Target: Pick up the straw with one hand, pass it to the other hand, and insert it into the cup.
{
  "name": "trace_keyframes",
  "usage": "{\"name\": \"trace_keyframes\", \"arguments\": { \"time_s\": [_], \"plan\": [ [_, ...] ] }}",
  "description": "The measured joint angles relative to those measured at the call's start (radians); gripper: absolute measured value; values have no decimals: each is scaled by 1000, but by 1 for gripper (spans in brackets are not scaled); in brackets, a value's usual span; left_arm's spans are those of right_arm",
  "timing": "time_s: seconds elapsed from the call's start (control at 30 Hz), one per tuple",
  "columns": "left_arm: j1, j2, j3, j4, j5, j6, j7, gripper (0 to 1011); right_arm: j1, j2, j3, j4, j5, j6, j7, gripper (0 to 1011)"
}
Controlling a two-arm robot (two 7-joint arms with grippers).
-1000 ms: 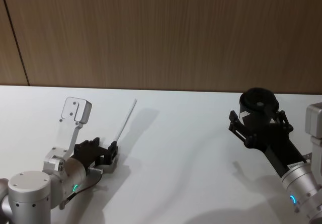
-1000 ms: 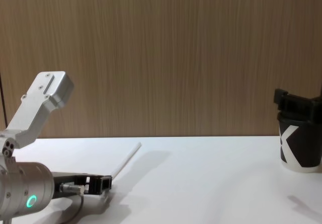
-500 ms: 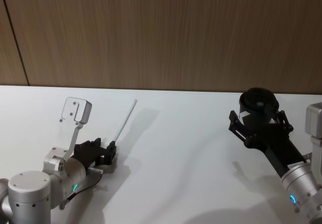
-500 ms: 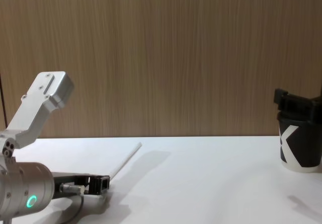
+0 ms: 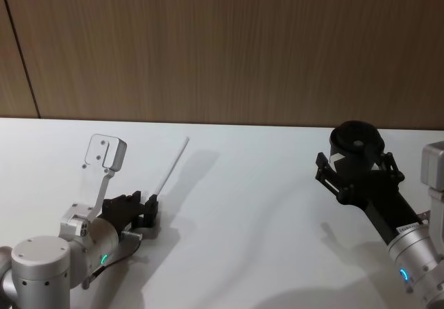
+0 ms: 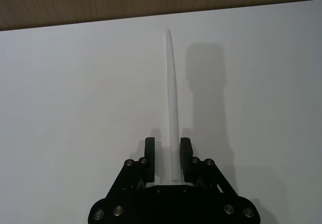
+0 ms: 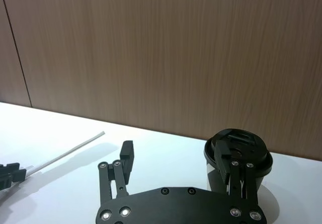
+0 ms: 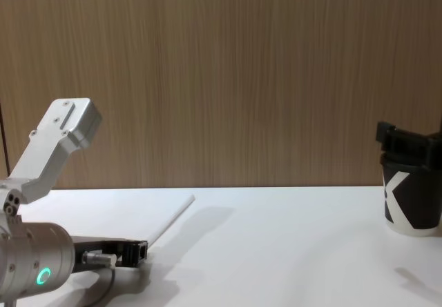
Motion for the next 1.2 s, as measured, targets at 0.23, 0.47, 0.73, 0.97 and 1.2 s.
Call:
{"name": "trace_keyframes", "arguments": {
  "time_s": [0.23,0.47,0.73,0.97,1.2],
  "plan": [
    [0,0,0,0,0,0,0,267,0,0,0,0,0,0,0,1001],
    [0,0,0,0,0,0,0,226,0,0,0,0,0,0,0,1001],
    [0,-1,1,0,0,0,0,33,0,0,0,0,0,0,0,1001],
    [0,0,1,0,0,0,0,0,0,0,0,0,0,0,0,1001],
    [0,0,0,0,0,0,0,0,0,0,0,0,0,0,0,1001]
  ]
}}
